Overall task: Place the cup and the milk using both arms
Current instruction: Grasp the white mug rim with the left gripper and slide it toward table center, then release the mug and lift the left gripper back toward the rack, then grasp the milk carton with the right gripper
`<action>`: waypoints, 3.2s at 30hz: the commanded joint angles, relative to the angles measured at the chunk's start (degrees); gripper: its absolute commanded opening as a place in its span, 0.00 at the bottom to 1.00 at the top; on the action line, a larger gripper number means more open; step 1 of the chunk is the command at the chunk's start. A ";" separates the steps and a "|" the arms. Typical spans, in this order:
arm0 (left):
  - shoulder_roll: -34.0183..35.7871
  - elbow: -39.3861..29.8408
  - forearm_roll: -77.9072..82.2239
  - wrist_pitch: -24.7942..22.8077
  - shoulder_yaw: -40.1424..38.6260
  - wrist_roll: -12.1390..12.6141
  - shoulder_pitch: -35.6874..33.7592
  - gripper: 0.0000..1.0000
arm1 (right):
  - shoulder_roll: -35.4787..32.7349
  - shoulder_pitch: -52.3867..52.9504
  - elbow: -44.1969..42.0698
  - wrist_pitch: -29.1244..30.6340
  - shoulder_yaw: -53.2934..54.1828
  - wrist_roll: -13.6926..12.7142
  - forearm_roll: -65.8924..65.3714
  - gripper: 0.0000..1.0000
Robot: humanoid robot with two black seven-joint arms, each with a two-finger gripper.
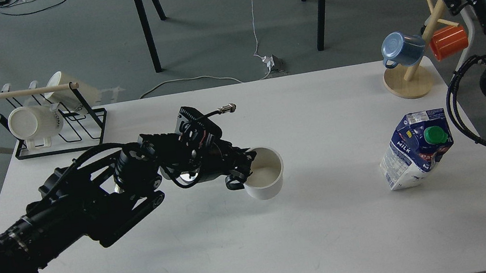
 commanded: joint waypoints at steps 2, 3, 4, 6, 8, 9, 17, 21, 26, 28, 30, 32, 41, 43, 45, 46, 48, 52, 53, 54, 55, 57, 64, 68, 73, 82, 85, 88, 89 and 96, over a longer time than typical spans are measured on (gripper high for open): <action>-1.96 0.94 0.24 -0.01 0.81 0.19 0.20 0.06 | 0.18 0.03 0.00 0.00 -0.10 -0.01 0.00 0.99; -1.96 0.94 0.24 -0.01 0.81 0.45 0.38 0.07 | 0.18 0.03 0.00 0.00 -0.10 -0.01 0.00 0.99; -1.96 0.85 0.24 0.07 0.81 0.46 0.38 0.08 | 0.18 0.03 0.00 0.00 -0.10 -0.01 0.00 0.99; -1.87 0.85 0.24 0.07 0.81 0.46 0.64 0.15 | 0.18 0.03 0.00 0.00 -0.10 -0.01 0.00 0.99; -1.87 0.85 0.24 0.34 0.81 0.46 0.91 0.26 | 0.18 -0.05 0.00 0.00 -0.10 -0.01 0.00 0.99; -1.87 0.94 0.24 0.42 0.81 0.37 0.91 0.34 | 0.18 0.03 0.00 0.00 -0.10 -0.01 0.00 0.99; -0.21 0.41 -0.48 3.23 -0.41 0.01 0.91 0.77 | 0.01 -0.05 0.00 0.00 -0.28 -0.27 0.00 0.99; 3.66 -0.12 -8.63 8.24 -6.02 0.02 1.00 0.92 | -1.48 -1.02 2.98 0.00 -0.19 -0.36 0.09 0.99; 7.70 -0.56 -31.72 8.25 -14.55 -0.51 1.43 1.00 | -4.03 -8.56 12.55 0.00 0.95 0.08 0.18 0.99; 9.02 -0.56 -41.40 6.94 -16.14 -0.51 1.26 1.00 | -4.65 -11.82 15.20 0.00 2.53 0.08 0.18 0.99; 9.90 -0.56 -51.32 5.44 -17.72 -0.51 1.00 1.00 | -5.17 -15.16 17.22 0.00 4.20 0.08 0.27 0.99; 10.96 -0.30 -61.96 4.73 -20.27 -0.42 1.00 1.00 | -5.79 -18.85 19.77 0.00 5.96 0.08 0.27 0.99; 15.27 4.88 -107.05 1.31 -23.53 -0.42 1.35 1.00 | -5.88 -40.55 33.04 0.00 13.43 0.34 0.62 0.99; 15.71 7.60 -115.58 0.34 -24.75 -0.42 1.43 1.00 | -5.27 -44.77 34.45 0.00 15.36 1.13 0.71 0.99; 15.88 11.20 -122.10 -0.71 -26.77 -0.16 1.61 1.00 | -3.52 -48.47 35.33 0.00 16.59 2.53 0.71 0.99; 15.88 13.57 -124.91 -1.67 -27.65 -0.25 1.61 1.00 | -2.72 -50.40 35.86 0.00 17.12 2.98 0.71 0.99; 15.62 18.23 -128.44 -3.96 -28.80 -0.25 1.61 1.00 | -2.36 -53.65 37.26 0.00 17.56 3.16 0.71 0.99; 15.27 21.15 -131.17 -5.55 -29.16 -0.25 1.70 1.00 | -2.19 -60.51 40.43 0.00 16.16 2.89 0.62 0.99; 15.27 21.15 -131.61 -5.38 -29.16 -0.33 1.70 1.00 | -2.01 -61.83 41.04 0.00 15.72 2.72 0.62 0.99; 15.18 21.24 -132.14 -5.20 -29.16 -0.34 1.70 1.00 | -1.58 -63.15 41.92 0.00 14.68 2.72 0.53 0.99; 15.18 21.24 -132.58 -5.03 -29.16 -0.34 1.70 1.00 | -0.96 -64.12 42.54 0.00 13.27 2.72 0.53 0.99; 15.18 21.24 -132.67 -5.02 -29.16 -0.34 1.70 1.00 | 0.35 -64.48 42.72 0.00 10.63 2.80 0.44 0.99; 15.88 21.33 -132.67 -5.29 -28.72 0.19 1.70 1.00 | 5.10 -63.60 41.75 0.00 7.99 2.72 -0.09 0.99; 15.97 21.59 -132.58 -5.55 -28.63 0.19 1.70 1.00 | 7.21 -62.11 41.23 0.00 7.20 2.63 -0.17 0.99; 15.88 21.59 -132.58 -5.55 -28.45 0.19 1.70 1.00 | 7.83 -61.40 41.40 0.00 6.93 2.72 -0.09 0.99; 15.97 21.68 -132.41 -5.55 -28.37 0.28 1.79 1.00 | 7.92 -58.24 40.70 0.00 7.54 2.98 -0.17 0.97; 16.06 21.68 -132.32 -5.46 -28.37 0.28 2.05 1.00 | 8.53 -56.92 38.86 0.00 7.63 3.07 -0.17 0.95; 16.93 21.68 -132.32 -5.38 -28.37 0.19 2.31 1.00 | 9.32 -55.52 37.62 0.00 7.02 3.07 -0.17 0.91; 17.20 21.68 -132.32 -5.29 -28.37 0.19 2.31 1.00 | 9.41 -55.25 37.62 0.00 6.84 3.07 -0.17 0.88; 17.82 21.68 -132.32 -5.11 -28.37 0.19 2.40 1.00 | 9.41 -55.07 37.80 0.00 6.67 2.98 -0.35 0.41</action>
